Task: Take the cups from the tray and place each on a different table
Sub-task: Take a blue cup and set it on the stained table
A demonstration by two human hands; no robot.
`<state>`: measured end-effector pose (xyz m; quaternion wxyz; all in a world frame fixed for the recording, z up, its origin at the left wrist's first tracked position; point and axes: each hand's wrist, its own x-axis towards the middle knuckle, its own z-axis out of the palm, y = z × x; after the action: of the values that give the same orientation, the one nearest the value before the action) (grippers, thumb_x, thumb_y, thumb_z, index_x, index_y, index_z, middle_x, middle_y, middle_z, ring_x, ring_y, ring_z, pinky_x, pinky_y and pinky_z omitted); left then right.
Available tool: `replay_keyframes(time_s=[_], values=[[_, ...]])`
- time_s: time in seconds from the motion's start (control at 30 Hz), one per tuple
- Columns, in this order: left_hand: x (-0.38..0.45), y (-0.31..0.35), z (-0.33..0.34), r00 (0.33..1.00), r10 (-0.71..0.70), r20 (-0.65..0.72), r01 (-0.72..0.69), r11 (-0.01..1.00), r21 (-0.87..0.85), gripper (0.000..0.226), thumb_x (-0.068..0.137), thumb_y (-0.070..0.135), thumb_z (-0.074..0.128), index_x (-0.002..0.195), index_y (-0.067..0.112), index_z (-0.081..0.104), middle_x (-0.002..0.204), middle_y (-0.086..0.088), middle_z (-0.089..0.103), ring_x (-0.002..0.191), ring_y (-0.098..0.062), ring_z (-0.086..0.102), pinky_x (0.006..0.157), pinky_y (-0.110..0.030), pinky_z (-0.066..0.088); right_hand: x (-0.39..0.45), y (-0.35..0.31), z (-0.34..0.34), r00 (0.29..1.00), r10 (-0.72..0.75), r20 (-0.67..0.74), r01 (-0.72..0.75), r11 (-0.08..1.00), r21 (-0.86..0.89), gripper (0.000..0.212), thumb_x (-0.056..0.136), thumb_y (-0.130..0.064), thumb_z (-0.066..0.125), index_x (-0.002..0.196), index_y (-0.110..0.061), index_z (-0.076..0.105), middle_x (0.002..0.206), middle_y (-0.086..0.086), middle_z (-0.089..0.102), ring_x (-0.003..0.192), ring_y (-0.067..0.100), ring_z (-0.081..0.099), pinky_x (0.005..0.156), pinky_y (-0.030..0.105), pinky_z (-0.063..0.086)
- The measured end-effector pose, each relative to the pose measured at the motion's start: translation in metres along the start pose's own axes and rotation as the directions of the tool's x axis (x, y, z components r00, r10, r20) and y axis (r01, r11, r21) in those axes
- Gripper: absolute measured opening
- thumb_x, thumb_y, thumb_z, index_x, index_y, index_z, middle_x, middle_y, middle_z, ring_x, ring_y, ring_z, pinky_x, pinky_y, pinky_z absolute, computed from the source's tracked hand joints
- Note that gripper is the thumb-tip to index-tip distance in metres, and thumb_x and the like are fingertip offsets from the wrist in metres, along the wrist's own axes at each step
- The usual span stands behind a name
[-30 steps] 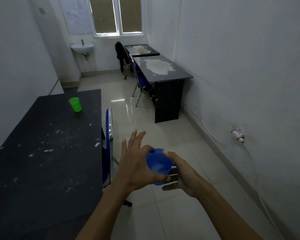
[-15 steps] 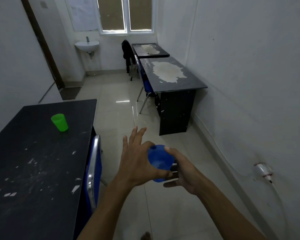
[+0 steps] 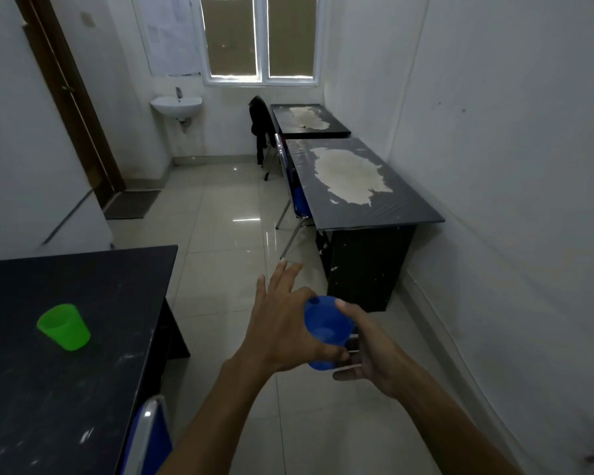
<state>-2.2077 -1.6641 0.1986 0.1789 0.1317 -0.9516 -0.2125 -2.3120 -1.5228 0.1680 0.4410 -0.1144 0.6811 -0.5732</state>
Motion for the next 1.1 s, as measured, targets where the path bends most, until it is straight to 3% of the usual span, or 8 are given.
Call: replay_keyframes(time_s=[0.3, 0.43, 0.57, 0.7, 0.93, 1.1], values=[[0.161, -0.080, 0.017, 0.999, -0.030, -0.024, 0.030, 1.000, -0.006, 0.082, 0.047, 0.070, 0.069, 0.114, 0.023, 0.063, 0.160, -0.006, 0.019, 0.149, -0.021, 0.000, 0.117, -0.054, -0.002, 0.169, -0.077, -0.024, 0.997, -0.041, 0.066, 0.041, 0.999, 0.006, 0.062, 0.074, -0.072, 0.057, 0.118, -0.027, 0.057, 0.111, 0.015, 0.066, 0.091, 0.029, 0.073, 0.070, 0.038, 0.059], [0.235, -0.120, 0.026, 0.998, -0.061, -0.033, 0.060, 0.997, -0.038, 0.081, 0.048, 0.069, 0.072, 0.115, 0.023, 0.063, 0.160, -0.005, 0.020, 0.149, -0.020, 0.002, 0.118, -0.053, -0.001, 0.250, -0.118, -0.032, 0.996, -0.029, 0.084, 0.032, 0.999, -0.035, 0.069, 0.071, -0.073, 0.056, 0.121, -0.026, 0.056, 0.112, 0.015, 0.067, 0.092, 0.029, 0.072, 0.070, 0.037, 0.059], [0.306, -0.159, 0.033, 0.993, -0.113, -0.042, 0.107, 0.986, -0.129, 0.080, 0.049, 0.063, 0.078, 0.116, 0.022, 0.062, 0.159, -0.003, 0.022, 0.148, -0.015, 0.005, 0.119, -0.057, 0.008, 0.328, -0.159, -0.038, 0.993, -0.006, 0.121, 0.014, 0.998, -0.069, 0.078, 0.063, -0.076, 0.058, 0.121, -0.026, 0.055, 0.112, 0.015, 0.067, 0.093, 0.029, 0.072, 0.074, 0.040, 0.060], [0.369, -0.194, 0.037, 0.984, -0.171, -0.043, 0.162, 0.975, -0.152, 0.084, 0.047, 0.063, 0.077, 0.117, 0.020, 0.061, 0.159, -0.004, 0.023, 0.148, -0.017, 0.007, 0.117, -0.058, 0.015, 0.399, -0.195, -0.041, 0.989, 0.009, 0.151, 0.004, 0.996, -0.089, 0.073, 0.069, -0.074, 0.055, 0.123, -0.024, 0.056, 0.113, 0.015, 0.067, 0.095, 0.030, 0.071, 0.079, 0.043, 0.059], [0.466, -0.275, 0.041, 0.982, -0.181, -0.057, 0.168, 0.969, -0.181, 0.082, 0.047, 0.060, 0.078, 0.116, 0.019, 0.062, 0.158, -0.004, 0.026, 0.148, -0.017, 0.007, 0.118, -0.058, 0.012, 0.519, -0.247, -0.029, 0.984, 0.025, 0.175, -0.010, 0.996, -0.086, 0.077, 0.066, -0.076, 0.062, 0.122, -0.024, 0.057, 0.114, 0.015, 0.068, 0.094, 0.031, 0.072, 0.073, 0.040, 0.060], [0.540, -0.340, 0.040, 0.990, -0.128, -0.052, 0.117, 0.978, -0.172, 0.082, 0.047, 0.060, 0.080, 0.116, 0.019, 0.063, 0.158, -0.003, 0.025, 0.148, -0.017, 0.005, 0.119, -0.056, 0.009, 0.599, -0.281, -0.018, 0.990, -0.009, 0.141, 0.017, 0.999, -0.052, 0.067, 0.069, -0.073, 0.061, 0.114, -0.024, 0.062, 0.105, 0.012, 0.073, 0.088, 0.028, 0.074, 0.070, 0.036, 0.059]])
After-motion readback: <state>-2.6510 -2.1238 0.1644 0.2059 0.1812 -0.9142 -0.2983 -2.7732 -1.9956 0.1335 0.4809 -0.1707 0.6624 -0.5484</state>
